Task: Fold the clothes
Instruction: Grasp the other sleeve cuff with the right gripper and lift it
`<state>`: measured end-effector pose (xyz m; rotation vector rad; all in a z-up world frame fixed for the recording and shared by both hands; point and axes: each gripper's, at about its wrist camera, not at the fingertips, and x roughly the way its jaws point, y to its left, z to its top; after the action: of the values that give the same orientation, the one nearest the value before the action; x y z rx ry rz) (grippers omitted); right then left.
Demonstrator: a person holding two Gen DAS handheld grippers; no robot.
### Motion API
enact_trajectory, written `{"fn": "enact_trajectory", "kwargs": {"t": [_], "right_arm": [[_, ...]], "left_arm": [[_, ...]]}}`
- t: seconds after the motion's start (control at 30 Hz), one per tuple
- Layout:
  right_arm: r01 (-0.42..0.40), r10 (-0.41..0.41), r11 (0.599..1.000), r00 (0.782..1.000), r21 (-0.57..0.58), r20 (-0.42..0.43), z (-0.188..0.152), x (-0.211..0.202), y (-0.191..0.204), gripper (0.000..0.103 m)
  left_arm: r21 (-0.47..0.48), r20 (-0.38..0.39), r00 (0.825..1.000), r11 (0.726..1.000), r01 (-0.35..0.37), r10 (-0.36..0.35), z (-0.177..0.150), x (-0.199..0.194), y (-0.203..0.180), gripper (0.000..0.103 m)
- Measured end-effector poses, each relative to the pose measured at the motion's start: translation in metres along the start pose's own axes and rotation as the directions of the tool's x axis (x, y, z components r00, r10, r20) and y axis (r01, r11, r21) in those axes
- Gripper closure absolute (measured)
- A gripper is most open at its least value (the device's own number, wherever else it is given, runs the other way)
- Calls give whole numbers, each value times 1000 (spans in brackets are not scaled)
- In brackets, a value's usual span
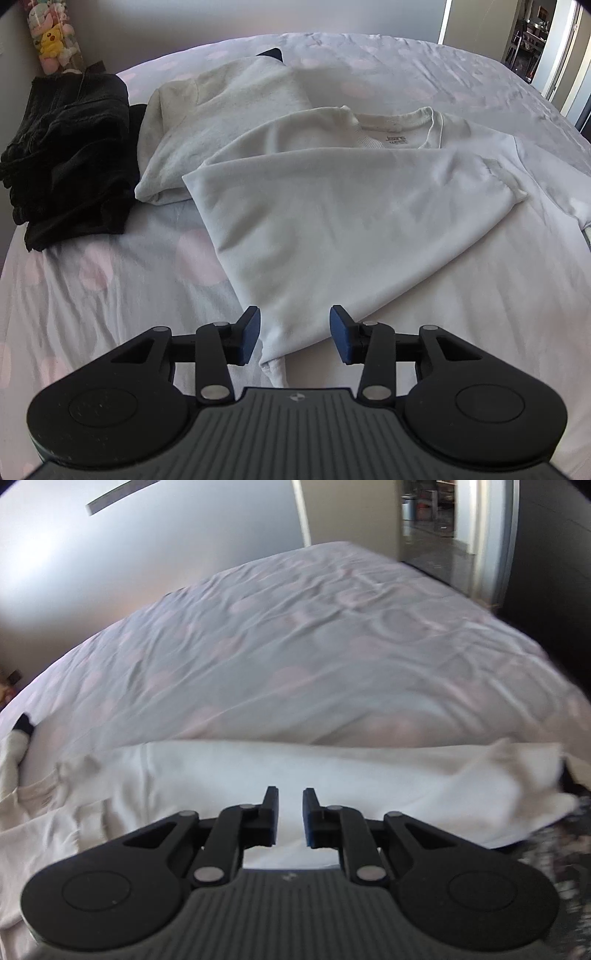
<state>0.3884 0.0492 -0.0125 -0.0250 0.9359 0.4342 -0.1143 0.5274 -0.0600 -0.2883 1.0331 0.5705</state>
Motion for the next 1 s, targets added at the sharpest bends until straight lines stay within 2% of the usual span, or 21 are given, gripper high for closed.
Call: {"fn": "enact_trajectory", "kwargs": {"t": [0.13, 0.2, 0.27, 0.3, 0.43, 0.6, 0.7, 0.73, 0.87, 1.0], "right_arm": [[149, -150, 984, 989, 101, 8, 17, -22, -85, 86], [199, -201, 970, 980, 143, 0, 20, -26, -120, 84], [231, -234, 958, 972, 169, -3, 20, -26, -144, 76], [241, -245, 954, 970, 176, -4, 19, -25, -155, 67], [241, -241, 936, 970, 255, -33, 10, -20, -182, 64], [201, -190, 926, 980, 319, -66, -1, -9, -190, 64], [169, -150, 916, 985, 364, -79, -6, 0, -190, 85], [167, -153, 915, 986, 368, -67, -6, 0, -189, 89], [146, -166, 932, 985, 333, 34, 8, -21, -171, 92], [59, -104, 959, 984, 279, 148, 40, -62, -135, 92]], "left_arm": [[32, -4, 1000, 999, -1, 1, 7, 0, -21, 54], [52, -9, 1000, 999, 3, -3, 11, 0, -33, 54], [76, -14, 1000, 997, 3, -2, 14, 1, -45, 54], [88, -16, 1000, 996, 1, 0, 16, 1, -51, 54], [120, -19, 1000, 993, 1, 1, 24, -1, -68, 54], [139, -20, 1000, 990, -13, 16, 34, 1, -84, 54], [136, -7, 1000, 991, -10, 11, 40, -3, -90, 54], [137, 0, 1000, 991, -7, 7, 41, -5, -92, 54], [150, 18, 1000, 989, -6, 3, 42, -14, -95, 54], [116, 31, 999, 993, -13, 10, 41, -21, -87, 54]]}}
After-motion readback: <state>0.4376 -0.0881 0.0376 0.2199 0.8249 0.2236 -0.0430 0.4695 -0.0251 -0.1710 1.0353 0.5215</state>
